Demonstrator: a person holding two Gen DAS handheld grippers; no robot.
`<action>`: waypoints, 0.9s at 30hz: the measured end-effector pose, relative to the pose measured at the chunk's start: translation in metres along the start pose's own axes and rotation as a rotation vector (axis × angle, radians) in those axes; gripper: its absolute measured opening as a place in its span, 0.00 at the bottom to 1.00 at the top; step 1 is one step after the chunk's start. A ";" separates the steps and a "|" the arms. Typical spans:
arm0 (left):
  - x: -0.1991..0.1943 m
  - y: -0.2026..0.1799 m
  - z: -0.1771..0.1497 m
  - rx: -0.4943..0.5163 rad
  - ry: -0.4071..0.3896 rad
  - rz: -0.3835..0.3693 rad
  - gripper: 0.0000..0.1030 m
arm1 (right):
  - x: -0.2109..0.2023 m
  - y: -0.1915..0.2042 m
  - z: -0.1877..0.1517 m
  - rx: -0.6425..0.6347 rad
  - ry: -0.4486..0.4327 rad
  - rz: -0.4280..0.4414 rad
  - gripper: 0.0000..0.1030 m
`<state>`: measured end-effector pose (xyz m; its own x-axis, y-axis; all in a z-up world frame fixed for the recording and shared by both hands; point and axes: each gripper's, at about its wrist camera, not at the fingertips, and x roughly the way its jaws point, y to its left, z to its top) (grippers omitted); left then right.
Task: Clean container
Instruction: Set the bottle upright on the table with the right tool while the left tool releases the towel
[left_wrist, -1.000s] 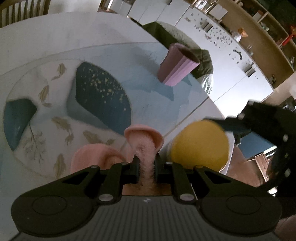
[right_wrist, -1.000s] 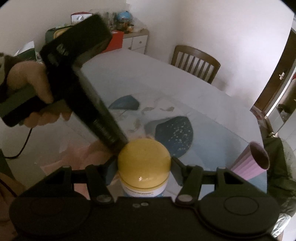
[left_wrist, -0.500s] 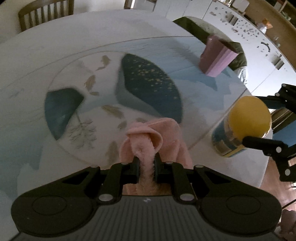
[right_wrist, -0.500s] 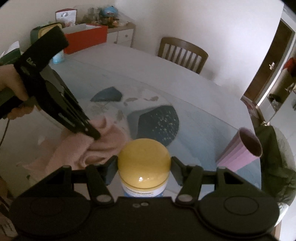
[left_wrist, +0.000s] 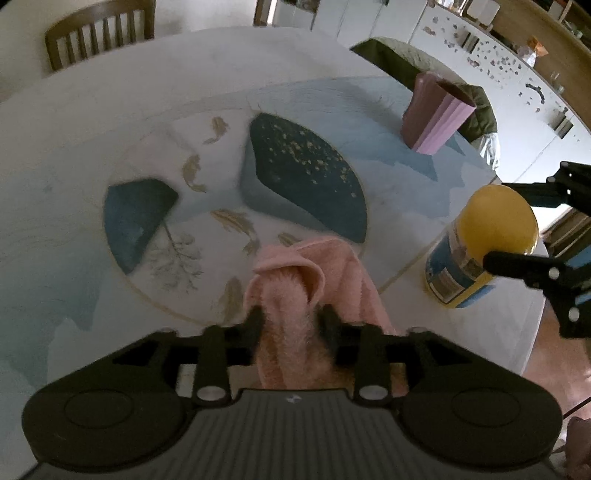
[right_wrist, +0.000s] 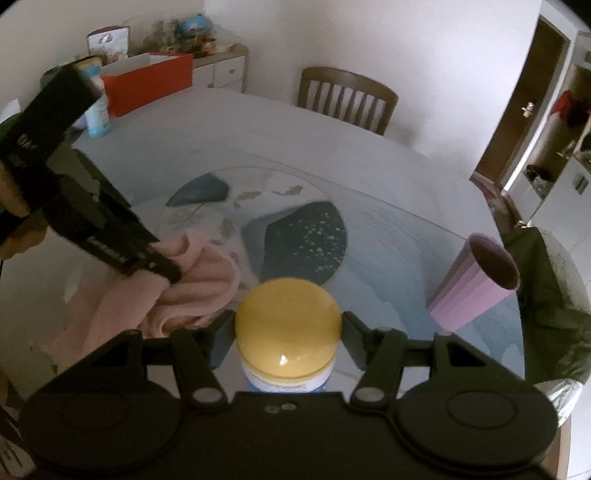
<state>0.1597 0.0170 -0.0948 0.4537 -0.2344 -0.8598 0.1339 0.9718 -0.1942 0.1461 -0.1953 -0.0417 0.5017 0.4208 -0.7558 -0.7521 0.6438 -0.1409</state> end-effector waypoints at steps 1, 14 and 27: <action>-0.004 0.000 -0.001 -0.004 -0.015 0.002 0.56 | -0.002 0.000 0.001 0.010 -0.007 -0.006 0.61; -0.054 -0.021 -0.028 -0.008 -0.137 0.002 0.76 | -0.032 0.004 -0.011 0.144 -0.041 -0.047 0.63; -0.092 -0.077 -0.052 -0.144 -0.269 0.063 1.00 | -0.072 0.000 -0.037 0.217 -0.094 0.032 0.64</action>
<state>0.0623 -0.0350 -0.0255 0.6763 -0.1533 -0.7205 -0.0194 0.9741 -0.2254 0.0941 -0.2490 -0.0110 0.5244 0.4946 -0.6931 -0.6638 0.7473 0.0310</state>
